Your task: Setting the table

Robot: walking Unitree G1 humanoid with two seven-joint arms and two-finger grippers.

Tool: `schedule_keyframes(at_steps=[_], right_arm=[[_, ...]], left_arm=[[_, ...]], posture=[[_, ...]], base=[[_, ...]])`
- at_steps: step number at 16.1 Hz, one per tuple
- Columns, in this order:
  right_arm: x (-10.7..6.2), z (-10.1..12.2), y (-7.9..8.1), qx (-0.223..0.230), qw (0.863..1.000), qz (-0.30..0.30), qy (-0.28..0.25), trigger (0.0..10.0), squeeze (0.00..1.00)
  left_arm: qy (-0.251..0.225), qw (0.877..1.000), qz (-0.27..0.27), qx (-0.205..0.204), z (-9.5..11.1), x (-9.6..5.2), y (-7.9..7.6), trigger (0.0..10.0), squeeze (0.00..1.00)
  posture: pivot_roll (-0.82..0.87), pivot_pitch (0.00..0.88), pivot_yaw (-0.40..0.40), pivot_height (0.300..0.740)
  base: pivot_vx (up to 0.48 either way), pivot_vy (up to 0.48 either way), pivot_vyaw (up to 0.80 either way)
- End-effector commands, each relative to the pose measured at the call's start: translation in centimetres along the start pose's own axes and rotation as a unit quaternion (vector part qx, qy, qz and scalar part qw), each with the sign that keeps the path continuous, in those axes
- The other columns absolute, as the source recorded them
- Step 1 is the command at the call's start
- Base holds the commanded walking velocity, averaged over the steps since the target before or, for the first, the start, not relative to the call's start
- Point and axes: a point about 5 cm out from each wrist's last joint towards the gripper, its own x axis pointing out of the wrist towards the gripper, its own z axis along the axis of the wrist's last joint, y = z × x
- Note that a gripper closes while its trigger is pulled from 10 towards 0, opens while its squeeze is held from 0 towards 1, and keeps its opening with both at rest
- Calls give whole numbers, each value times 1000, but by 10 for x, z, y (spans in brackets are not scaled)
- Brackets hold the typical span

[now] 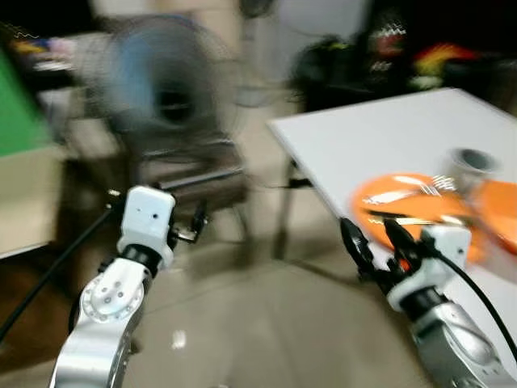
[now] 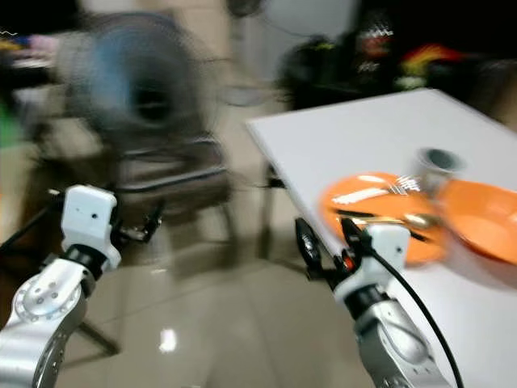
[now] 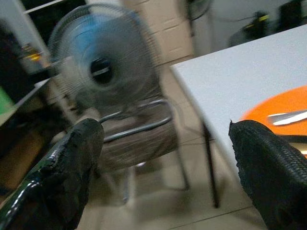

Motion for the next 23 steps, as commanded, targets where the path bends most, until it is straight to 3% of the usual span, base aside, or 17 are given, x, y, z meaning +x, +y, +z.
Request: schedule_keyframes(at_steps=[1, 5, 8, 9, 10, 15, 17, 20, 23], right_arm=[[2, 2, 4, 6, 1000, 16, -2, 10000, 1000], [8, 2, 6, 3, 999, 34, 1, 10000, 1000], [8, -2, 4, 19, 1000, 5, 3, 10000, 1000], [10, -4, 6, 19, 1000, 4, 7, 10000, 757], [11, -5, 6, 20, 1000, -1, 8, 10000, 0], [15, -4, -4, -52, 995, -78, 18, 10000, 0], [16, 0, -5, -83, 994, -66, 4, 10000, 0], [15, -2, -3, -34, 996, -79, 12, 10000, 0], [16, -2, 0, -21, 998, -65, 10, 10000, 0]], left_arm=[[2, 1000, -1, 6, 1, 0, 1, 10000, 0], [8, 1000, 2, 4, 0, -1, 2, 10000, 0], [10, 1000, 2, -5, 1, -1, 2, 10000, 0], [9, 1000, 2, -5, 1, 0, 3, 10000, 0], [9, 1000, 2, -5, 1, 0, 4, 10000, 0], [9, 1000, -5, -2, 5, 7, 7, 10000, 0], [11, 1000, -12, -2, 5, 9, 5, 10000, 0], [19, 1000, -13, 0, 2, 9, 7, 10000, 0], [20, 1000, -19, -1, 2, 7, 4, 10000, 0]], posture=[[46, 0, 0, 740], [45, 0, -4, 740], [57, 0, -18, 740], [56, 0, -18, 740], [54, 0, -13, 740], [45, 0, 10, 740], [38, 0, 18, 740], [25, 0, 18, 740], [45, 0, -9, 740]], base=[[0, 0, 794], [0, 0, 794], [0, 0, 265], [0, 322, 0], [0, 349, 0], [0, 410, 0], [0, 416, 0], [0, 411, 0], [0, 406, 0]])
